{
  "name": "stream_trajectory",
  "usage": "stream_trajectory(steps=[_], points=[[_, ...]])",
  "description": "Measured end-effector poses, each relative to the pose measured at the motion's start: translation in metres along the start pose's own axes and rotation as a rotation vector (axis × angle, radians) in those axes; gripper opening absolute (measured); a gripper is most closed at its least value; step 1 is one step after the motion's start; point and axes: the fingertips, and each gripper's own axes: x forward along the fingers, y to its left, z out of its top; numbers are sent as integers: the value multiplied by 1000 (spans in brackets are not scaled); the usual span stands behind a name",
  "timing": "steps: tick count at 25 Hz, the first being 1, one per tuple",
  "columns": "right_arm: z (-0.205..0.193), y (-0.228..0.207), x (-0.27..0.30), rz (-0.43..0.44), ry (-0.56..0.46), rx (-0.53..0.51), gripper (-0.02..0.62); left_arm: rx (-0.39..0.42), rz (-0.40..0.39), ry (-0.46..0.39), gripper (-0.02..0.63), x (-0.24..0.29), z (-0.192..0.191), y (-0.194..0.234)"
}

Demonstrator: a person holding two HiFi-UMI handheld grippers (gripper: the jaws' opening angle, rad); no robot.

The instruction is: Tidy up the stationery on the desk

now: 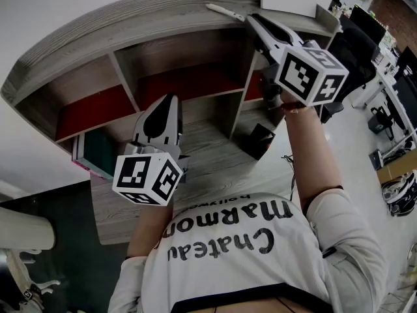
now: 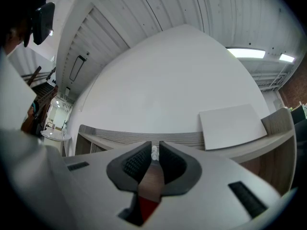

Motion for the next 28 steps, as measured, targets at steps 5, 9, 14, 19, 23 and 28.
stream_trajectory(steps=[5,9,14,19,23,28], points=[[4,8,-12,22,-23,20,58,4,-17,2,17,-2,-1,-4],[17,13,-30,43,-61,45,57,9,-37,14,17,-2,-4,-14],[38,22,-62,67,-99,20,55,16,-56,23,17,-2,-3,-31],[44,31,-96,94,-125,33,54,11,-83,40,17,-2,-7,-48],[34,40,-116,103,-111,24,54,6,-106,39,17,-3,-13,-59],[13,44,-143,74,-63,12,54,3,-113,-20,17,-4,-9,-73]])
